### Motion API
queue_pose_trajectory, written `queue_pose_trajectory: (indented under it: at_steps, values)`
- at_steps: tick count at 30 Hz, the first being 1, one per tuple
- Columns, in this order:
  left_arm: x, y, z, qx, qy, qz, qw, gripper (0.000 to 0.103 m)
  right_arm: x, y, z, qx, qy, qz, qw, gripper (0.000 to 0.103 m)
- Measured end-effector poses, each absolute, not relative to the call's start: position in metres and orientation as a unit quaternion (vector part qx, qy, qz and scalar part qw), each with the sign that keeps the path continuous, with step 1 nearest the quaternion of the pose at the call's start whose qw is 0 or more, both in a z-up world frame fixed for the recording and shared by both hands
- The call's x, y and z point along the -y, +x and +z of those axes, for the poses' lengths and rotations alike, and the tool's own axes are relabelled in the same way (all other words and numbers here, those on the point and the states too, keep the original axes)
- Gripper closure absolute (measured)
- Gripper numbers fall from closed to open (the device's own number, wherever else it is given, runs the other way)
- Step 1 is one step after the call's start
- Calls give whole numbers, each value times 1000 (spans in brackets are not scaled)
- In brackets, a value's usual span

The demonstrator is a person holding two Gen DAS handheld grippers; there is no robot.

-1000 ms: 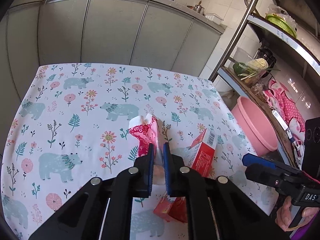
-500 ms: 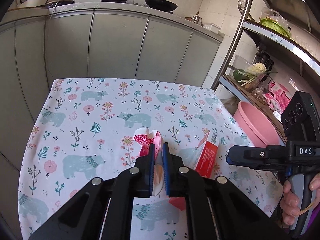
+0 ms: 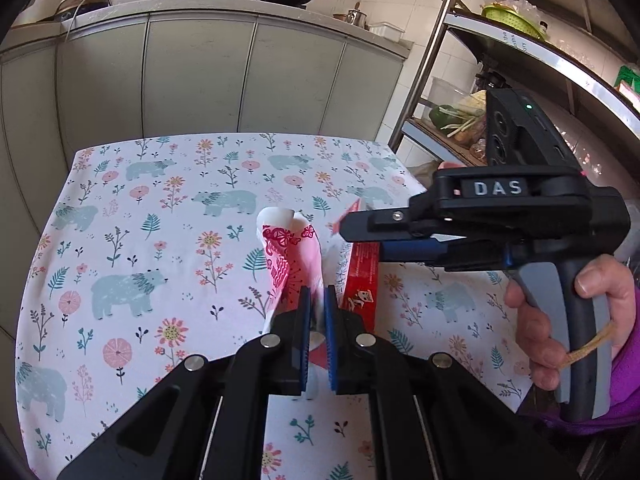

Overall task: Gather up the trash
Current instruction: 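Grasp pink-patterned paper cup with left tool while right tool approaches red box, then grasp red-and-white box upright with right tool while left tool holds paper cup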

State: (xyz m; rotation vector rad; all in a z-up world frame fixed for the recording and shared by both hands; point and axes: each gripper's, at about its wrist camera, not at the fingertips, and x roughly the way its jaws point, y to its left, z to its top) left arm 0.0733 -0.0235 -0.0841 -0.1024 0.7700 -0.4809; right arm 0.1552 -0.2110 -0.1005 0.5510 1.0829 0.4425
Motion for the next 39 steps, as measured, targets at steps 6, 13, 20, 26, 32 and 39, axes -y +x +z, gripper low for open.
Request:
queue_pose_trajectory:
  at_steps: [6,13,20,26,32,39]
  values:
    - [17,75,-80,-365,-48,-213,905,97,207,154,-112,-519,257,200,790,51]
    - [5,78,-78,-366,-61,-200,907,97,206,150,-108,-503,240,218,801,61]
    - [1,74,-69,-353,-63,-199,912,97,218,142,-106,-497,261,226,796,67]
    - [1,68,-60,-341,-61,-198,917,97,227,133,-98,-476,263,236,805,72]
    - [5,65,-50,-329,-59,-200,921,97,239,121,-81,-439,250,240,829,75]
    - [17,62,-41,-318,-49,-206,924,97,248,109,-69,-418,225,241,846,77]
